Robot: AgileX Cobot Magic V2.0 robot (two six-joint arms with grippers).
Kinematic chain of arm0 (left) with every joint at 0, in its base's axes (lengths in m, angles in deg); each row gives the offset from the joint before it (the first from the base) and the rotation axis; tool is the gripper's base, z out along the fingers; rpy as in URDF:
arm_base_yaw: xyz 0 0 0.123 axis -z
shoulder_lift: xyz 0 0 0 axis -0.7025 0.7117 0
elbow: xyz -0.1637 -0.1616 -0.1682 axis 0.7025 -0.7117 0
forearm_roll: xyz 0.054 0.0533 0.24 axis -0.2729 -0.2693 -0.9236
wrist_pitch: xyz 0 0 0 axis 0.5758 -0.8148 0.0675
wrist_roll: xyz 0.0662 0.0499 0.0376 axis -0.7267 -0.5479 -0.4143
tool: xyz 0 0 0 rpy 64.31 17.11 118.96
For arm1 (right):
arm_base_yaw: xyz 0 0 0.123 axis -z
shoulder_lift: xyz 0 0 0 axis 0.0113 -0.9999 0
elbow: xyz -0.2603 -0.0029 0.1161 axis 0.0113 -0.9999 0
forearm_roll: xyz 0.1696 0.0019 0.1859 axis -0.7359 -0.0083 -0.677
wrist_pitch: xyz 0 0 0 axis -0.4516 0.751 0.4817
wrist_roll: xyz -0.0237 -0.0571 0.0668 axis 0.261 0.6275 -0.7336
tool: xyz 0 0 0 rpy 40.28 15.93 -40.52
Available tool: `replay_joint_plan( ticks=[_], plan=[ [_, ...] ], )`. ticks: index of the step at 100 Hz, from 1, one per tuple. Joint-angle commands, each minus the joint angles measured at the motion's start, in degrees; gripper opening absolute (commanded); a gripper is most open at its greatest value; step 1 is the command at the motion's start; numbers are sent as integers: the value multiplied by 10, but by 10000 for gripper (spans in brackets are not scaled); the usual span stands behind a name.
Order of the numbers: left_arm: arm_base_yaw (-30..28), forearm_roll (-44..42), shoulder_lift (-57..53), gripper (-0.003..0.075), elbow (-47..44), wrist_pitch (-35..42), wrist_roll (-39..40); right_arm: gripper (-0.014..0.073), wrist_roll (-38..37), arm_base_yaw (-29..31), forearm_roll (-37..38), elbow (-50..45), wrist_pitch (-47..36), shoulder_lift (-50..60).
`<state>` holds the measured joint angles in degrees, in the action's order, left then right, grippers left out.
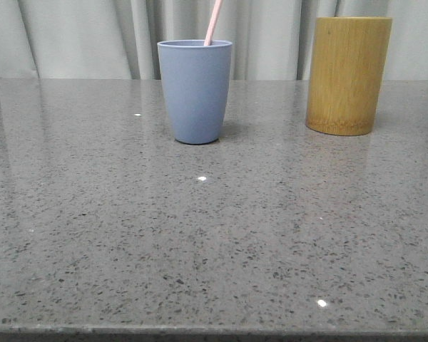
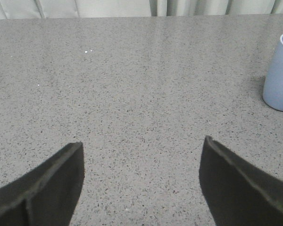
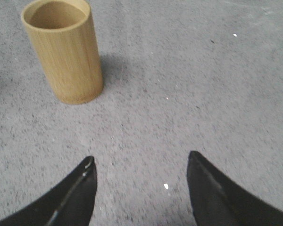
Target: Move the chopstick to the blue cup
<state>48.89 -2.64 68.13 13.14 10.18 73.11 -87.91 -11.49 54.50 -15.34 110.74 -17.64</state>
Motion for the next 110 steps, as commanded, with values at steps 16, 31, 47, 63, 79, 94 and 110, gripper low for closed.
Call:
replay_joint_plan(
  ticks=[16, 31, 47, 63, 79, 94, 110],
  plan=[
    [-1, 3, 3, 492, 15, 45, 2, 435, 1, 3, 14, 3, -1, 60],
    [-1, 3, 3, 490, 15, 45, 2, 340, 1, 3, 17, 3, 8, 63],
    [-1, 3, 3, 362, 15, 45, 2, 92, 1, 3, 17, 3, 11, 63],
    [-1, 3, 3, 78, 15, 45, 2, -64, 1, 3, 17, 3, 11, 63],
    [-1, 3, 3, -19, 15, 45, 1, -67, 1, 3, 17, 3, 13, 63],
    [-1, 3, 3, -19, 15, 45, 1, -67, 1, 3, 17, 3, 13, 63],
    [-1, 3, 3, -19, 15, 45, 1, -67, 1, 3, 17, 3, 13, 63]
  ],
)
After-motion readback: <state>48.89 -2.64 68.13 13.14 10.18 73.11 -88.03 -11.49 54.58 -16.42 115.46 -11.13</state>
